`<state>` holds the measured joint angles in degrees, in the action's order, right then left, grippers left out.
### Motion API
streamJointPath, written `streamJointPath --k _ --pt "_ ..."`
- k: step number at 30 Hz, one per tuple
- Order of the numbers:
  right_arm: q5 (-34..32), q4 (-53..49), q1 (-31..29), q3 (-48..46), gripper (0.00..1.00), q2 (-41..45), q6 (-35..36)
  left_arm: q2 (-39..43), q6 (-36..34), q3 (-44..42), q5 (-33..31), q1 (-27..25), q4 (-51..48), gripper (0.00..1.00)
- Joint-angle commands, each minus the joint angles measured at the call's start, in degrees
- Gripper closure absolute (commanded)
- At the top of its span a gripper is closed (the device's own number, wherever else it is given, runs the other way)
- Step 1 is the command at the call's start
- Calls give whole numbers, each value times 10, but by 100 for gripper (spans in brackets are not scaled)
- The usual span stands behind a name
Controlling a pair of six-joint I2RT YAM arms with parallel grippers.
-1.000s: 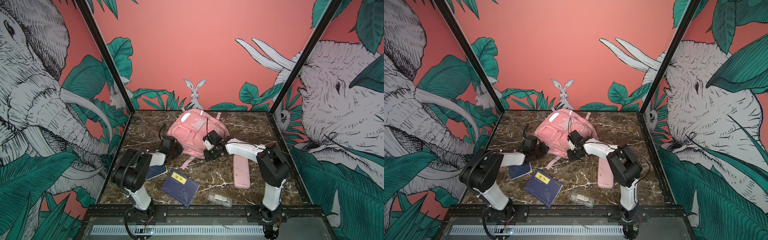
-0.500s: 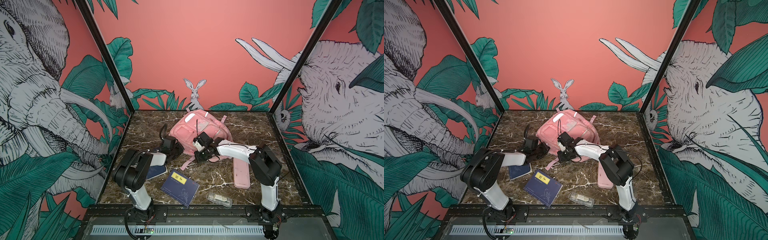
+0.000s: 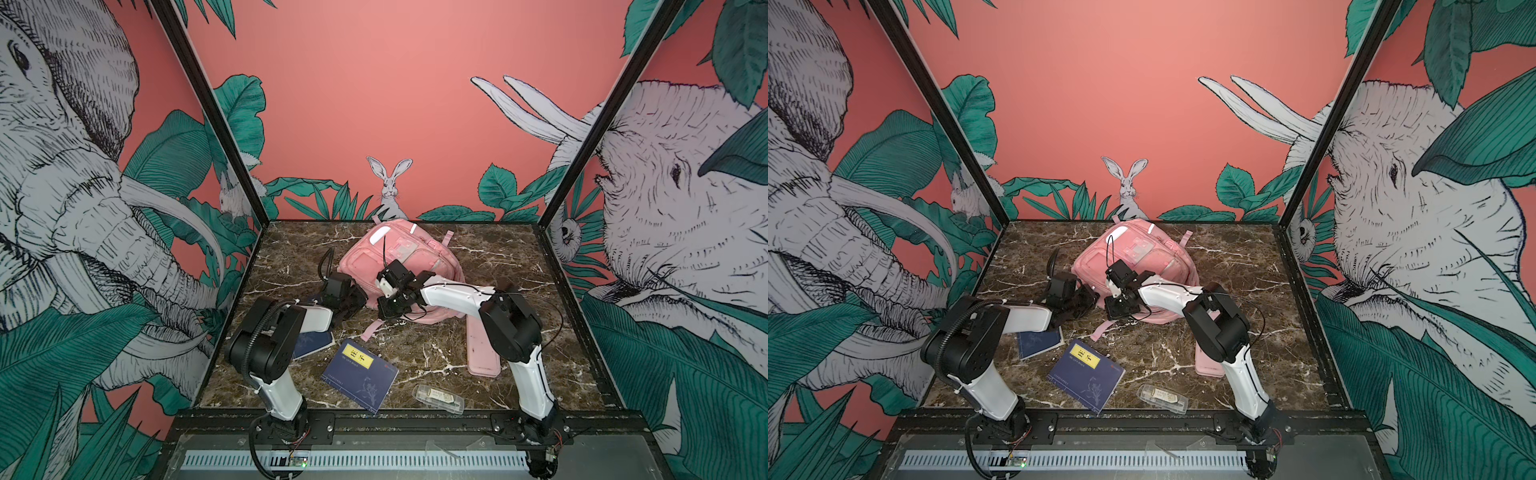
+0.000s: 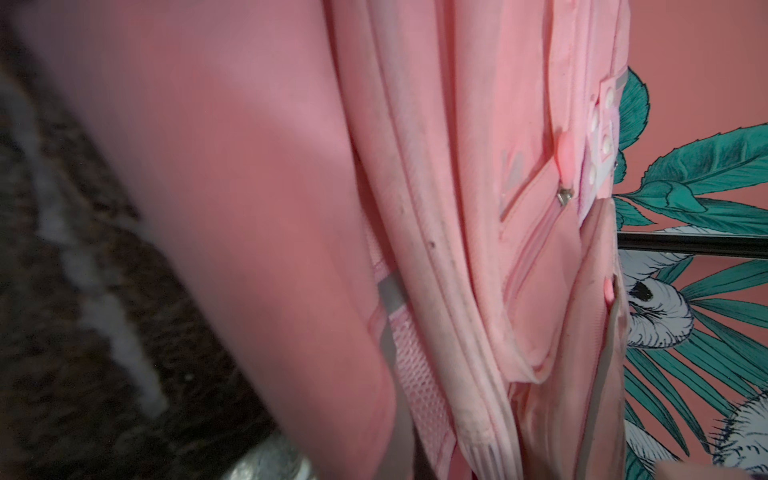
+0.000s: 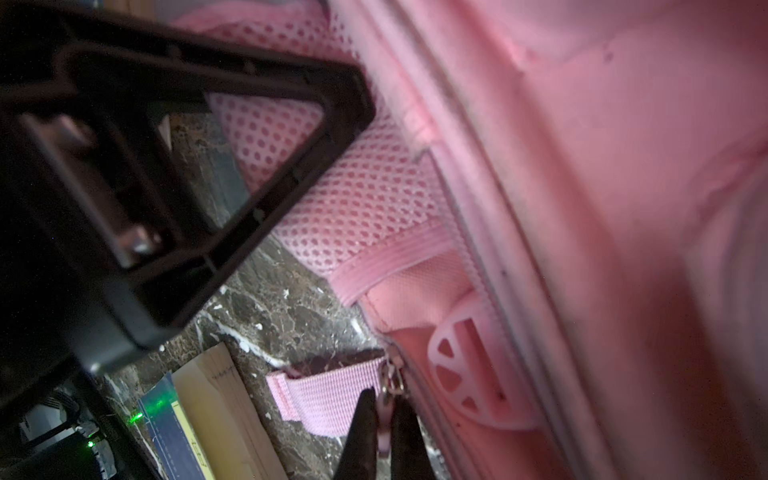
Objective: Pack the student bag
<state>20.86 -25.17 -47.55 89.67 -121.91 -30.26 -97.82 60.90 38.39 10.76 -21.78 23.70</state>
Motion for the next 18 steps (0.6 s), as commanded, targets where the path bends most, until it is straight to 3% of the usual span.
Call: streamJointPath --k 1,18 --pt "17 45 -12 27 100 -8 -6 8 3 -2 27 -11 11 92" --pt "38 46 -33 64 100 -28 -16 3 -6 16 28 -12 -6 92"
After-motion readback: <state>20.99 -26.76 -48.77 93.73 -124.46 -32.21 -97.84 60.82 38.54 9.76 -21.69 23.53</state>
